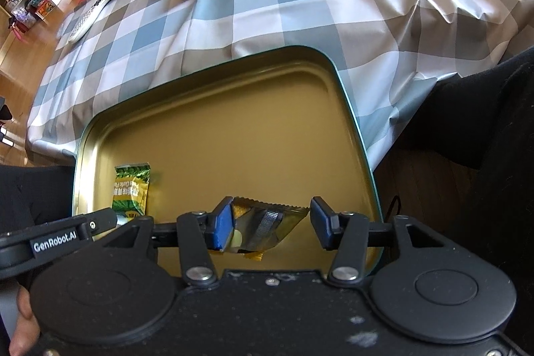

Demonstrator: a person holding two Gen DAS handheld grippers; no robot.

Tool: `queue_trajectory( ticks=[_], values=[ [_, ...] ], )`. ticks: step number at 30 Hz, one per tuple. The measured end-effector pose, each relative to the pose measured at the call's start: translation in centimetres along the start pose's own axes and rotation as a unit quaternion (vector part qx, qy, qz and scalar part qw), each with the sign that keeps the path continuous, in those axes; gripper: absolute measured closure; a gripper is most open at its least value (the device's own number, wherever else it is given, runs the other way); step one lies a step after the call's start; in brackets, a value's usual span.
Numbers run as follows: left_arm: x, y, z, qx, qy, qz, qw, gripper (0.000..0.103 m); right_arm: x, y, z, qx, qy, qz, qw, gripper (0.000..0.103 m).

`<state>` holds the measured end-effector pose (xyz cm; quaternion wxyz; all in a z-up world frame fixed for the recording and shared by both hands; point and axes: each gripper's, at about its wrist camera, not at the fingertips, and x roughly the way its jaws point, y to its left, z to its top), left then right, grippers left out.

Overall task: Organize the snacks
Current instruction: 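Open the left tool over the tray while the right tool releases its wrapper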

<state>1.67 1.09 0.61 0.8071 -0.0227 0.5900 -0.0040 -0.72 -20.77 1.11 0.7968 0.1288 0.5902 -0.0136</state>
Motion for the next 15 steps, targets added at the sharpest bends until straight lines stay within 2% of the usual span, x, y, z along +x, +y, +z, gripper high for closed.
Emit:
queue_trajectory(
  ticks=[7, 15],
  values=[
    [0.3, 0.2, 0.2, -0.010, 0.009, -0.003, 0.9999, 0.056, -0.4, -0.3, 0.5, 0.008, -0.004, 0.012, 1.000, 0.048],
    [0.7, -0.7, 0.3, 0.008, 0.018, -0.001, 0.9998, 0.056, -1.0, -0.5, 1.2, 0.020, -0.014, 0.019, 1.000, 0.046]
  ],
)
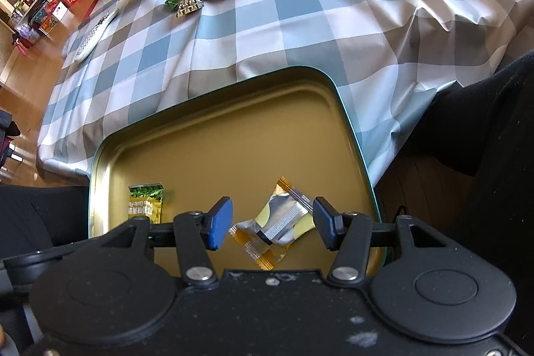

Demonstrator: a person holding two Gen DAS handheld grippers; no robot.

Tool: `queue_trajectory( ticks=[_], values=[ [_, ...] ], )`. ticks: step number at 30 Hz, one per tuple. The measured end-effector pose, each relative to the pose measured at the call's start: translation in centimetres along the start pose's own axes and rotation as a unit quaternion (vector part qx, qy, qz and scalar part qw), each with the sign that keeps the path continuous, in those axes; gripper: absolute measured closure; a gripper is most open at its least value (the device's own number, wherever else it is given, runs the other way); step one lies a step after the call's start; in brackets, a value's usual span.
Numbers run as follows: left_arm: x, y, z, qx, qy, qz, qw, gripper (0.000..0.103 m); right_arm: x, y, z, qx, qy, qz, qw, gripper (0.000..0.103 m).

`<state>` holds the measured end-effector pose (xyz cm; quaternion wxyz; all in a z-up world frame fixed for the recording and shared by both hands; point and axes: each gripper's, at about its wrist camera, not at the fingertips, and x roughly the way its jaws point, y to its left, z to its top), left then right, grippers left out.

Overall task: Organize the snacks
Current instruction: 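Open the left tool over the tray while the right tool releases its wrapper, then move both open tools back toward the snack pile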

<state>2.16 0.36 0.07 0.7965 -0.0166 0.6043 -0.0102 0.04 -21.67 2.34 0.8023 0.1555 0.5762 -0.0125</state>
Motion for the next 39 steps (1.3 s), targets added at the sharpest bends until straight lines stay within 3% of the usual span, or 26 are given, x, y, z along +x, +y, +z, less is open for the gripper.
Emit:
queue_trajectory(
  ticks=[16, 21, 23, 24, 32, 39],
  values=[
    [0.4, -0.6, 1.3, 0.010, 0.012, -0.004, 0.9999, 0.056, 2.4, 0.8, 0.5, -0.003, 0.042, 0.002, 0.999, 0.043],
    [-0.5, -1.4, 2.4, 0.034, -0.013, 0.010, 0.9993, 0.054, 3.1, 1.2, 1.3, -0.008, 0.052, -0.005, 0.999, 0.041],
    [-1.0, -1.6, 3.1, 0.045, -0.029, 0.014, 0.9984, 0.041, 3.4, 1.3, 1.9, -0.010, 0.058, -0.008, 0.998, 0.041],
    [-1.3, -1.7, 3.5, 0.048, -0.040, 0.013, 0.9980, 0.040, 3.6, 1.3, 2.2, -0.010, 0.061, -0.010, 0.998, 0.040],
    [-1.8, -2.4, 7.5, 0.070, -0.062, 0.003, 0.9956, 0.039, 4.8, 1.6, 5.4, -0.021, 0.075, -0.014, 0.997, 0.040],
    [-1.5, -3.5, 11.7, 0.103, -0.087, 0.048, 0.9898, 0.036, 5.7, 1.8, 9.7, -0.027, 0.075, -0.015, 0.997, 0.040]
  ],
)
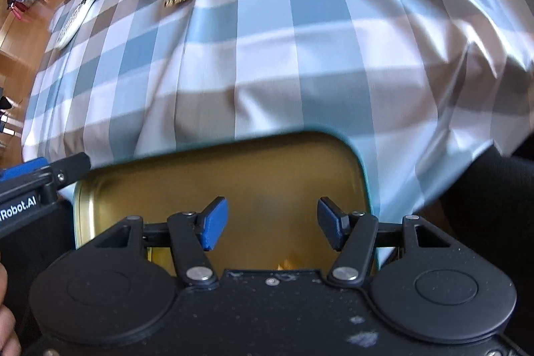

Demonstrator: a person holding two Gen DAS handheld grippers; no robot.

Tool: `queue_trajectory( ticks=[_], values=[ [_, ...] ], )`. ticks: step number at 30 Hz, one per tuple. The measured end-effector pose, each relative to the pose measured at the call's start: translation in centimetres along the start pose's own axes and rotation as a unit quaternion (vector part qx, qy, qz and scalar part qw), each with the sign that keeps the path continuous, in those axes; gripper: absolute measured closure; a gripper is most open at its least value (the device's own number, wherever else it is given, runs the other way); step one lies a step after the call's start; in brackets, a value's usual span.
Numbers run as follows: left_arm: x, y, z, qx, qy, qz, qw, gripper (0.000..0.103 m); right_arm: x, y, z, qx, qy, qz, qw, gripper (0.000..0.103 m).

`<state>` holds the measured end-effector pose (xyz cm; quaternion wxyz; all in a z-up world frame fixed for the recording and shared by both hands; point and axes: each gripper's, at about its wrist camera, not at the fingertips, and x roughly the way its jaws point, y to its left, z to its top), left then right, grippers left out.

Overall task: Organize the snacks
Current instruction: 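Move both open tools back toward the snack pile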

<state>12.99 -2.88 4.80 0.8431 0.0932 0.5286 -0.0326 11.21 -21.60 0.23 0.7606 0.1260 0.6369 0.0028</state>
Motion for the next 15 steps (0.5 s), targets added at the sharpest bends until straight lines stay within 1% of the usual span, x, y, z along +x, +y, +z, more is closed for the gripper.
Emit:
queue_trajectory(
  ticks=[2, 5, 7, 15],
  values=[
    [0.6, 0.1, 1.4, 0.003, 0.004, -0.012, 0.9999, 0.036, 0.0, 0.1, 1.5, -0.003, -0.007, -0.006, 1.000, 0.039],
    [1.9, 0.7, 3.8, -0.010, 0.017, -0.045, 0.9988, 0.036, 0.1, 0.3, 4.2, -0.008, -0.021, -0.016, 1.000, 0.037],
    [2.6, 1.1, 5.3, -0.019, 0.016, -0.058, 0.9980, 0.036, 0.2, 0.4, 6.0, -0.010, -0.027, -0.022, 0.999, 0.037],
    [5.3, 2.3, 11.3, -0.037, -0.001, -0.071, 0.9968, 0.036, 0.9, 0.5, 14.1, -0.004, -0.062, -0.049, 0.997, 0.036]
  ],
)
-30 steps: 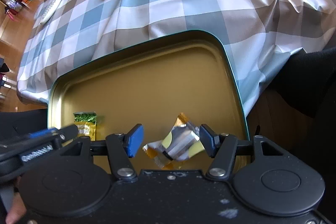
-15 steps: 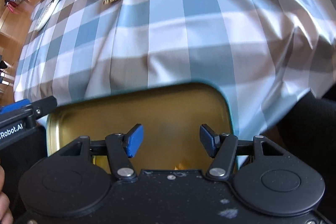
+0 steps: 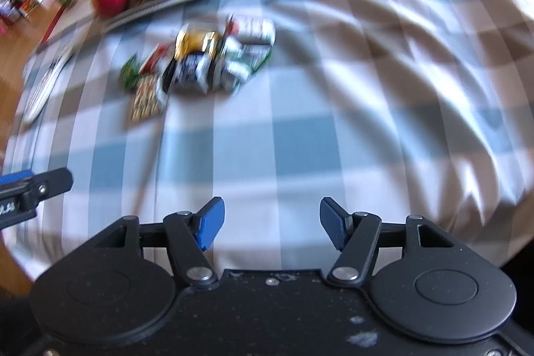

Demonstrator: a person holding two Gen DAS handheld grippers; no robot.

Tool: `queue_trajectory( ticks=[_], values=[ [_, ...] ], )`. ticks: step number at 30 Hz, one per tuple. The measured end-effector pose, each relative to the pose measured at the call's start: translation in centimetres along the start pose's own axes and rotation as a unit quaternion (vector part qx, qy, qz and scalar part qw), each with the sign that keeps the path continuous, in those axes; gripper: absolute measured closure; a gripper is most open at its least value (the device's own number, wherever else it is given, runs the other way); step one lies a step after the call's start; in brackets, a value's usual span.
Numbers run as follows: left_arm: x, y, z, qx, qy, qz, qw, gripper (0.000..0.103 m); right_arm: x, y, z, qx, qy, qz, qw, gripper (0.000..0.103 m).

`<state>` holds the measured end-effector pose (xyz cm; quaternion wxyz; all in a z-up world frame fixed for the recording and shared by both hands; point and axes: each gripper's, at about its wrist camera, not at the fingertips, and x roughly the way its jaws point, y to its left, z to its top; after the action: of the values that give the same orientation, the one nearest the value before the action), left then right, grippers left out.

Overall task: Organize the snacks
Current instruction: 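Move both open tools back toward the snack pile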

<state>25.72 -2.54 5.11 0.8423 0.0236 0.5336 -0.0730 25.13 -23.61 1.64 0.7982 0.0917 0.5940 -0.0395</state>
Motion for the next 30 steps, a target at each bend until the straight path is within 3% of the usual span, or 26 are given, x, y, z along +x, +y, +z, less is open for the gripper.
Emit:
queue_trajectory(
  ticks=[9, 14, 25, 30],
  values=[
    [3.5, 2.3, 4.8, -0.065, -0.013, 0.004, 0.9978, 0.037, 2.6, 0.9, 7.6, 0.030, -0.031, -0.004, 0.999, 0.036],
    [5.2, 3.1, 5.7, -0.090, 0.008, 0.003, 0.9959, 0.040, 5.0, 1.4, 10.5, 0.056, -0.041, -0.004, 0.998, 0.037],
    [6.3, 2.7, 5.7, -0.102, 0.033, -0.003, 0.9943, 0.040, 9.4, 0.9, 12.3, 0.119, -0.070, -0.003, 0.990, 0.042],
    [6.5, 2.9, 5.6, -0.108, 0.036, -0.002, 0.9935, 0.040, 10.6, 1.3, 12.3, 0.105, -0.060, -0.016, 0.993, 0.043]
  ],
)
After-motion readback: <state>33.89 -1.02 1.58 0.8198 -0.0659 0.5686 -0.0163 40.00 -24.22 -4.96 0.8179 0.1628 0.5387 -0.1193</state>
